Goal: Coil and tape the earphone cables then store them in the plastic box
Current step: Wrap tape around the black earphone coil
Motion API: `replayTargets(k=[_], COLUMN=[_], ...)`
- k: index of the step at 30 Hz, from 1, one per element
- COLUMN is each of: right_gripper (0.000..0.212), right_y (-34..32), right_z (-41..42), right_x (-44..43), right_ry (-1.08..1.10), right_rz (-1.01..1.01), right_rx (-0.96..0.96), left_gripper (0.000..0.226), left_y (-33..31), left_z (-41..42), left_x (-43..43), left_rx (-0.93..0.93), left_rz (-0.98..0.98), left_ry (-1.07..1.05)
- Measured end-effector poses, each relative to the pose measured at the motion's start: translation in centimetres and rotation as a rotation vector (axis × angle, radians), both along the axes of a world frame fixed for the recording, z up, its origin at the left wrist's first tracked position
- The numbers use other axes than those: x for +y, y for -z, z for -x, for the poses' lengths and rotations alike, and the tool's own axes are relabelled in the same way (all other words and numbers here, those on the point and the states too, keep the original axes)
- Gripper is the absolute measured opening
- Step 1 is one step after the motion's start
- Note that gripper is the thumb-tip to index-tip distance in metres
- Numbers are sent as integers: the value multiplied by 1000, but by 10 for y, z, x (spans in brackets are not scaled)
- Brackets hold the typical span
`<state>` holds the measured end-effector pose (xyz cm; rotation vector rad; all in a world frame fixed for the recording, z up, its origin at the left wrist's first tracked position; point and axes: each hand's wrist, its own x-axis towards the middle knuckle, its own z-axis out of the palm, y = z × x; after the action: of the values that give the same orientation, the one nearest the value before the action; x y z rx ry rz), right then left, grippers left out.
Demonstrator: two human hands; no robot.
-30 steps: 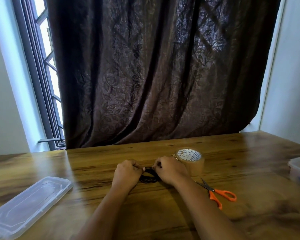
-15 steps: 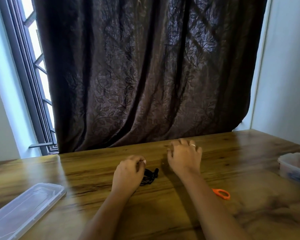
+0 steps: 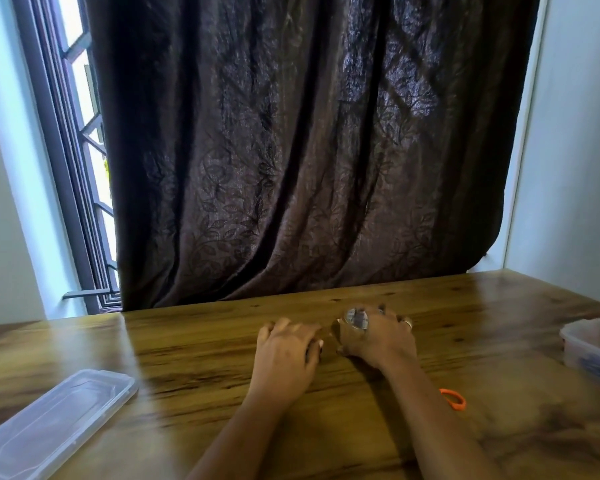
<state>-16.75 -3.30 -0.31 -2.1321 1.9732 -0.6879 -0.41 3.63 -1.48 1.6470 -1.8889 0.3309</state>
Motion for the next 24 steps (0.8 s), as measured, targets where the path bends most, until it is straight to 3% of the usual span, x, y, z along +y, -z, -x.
replayTargets(k=[4, 9, 17, 24], right_gripper=[81, 38, 32, 31], right_y=[2, 4, 5, 2], right_z=[1, -7, -15, -27], right_x=[-3, -3, -1, 0], right_ry=[-30, -102, -393, -517], right_rz=[59, 127, 206, 261], right_rx=[-99, -109, -537, -604], left_gripper=[38, 46, 45, 43], left_y=[-1, -3, -3, -5], left_z=[2, -1, -6, -16], left_x=[1, 2, 0, -1], left_rx=[23, 92, 185, 369], left_rz=[-12, -48, -84, 165], left_ry=[2, -85, -152, -94])
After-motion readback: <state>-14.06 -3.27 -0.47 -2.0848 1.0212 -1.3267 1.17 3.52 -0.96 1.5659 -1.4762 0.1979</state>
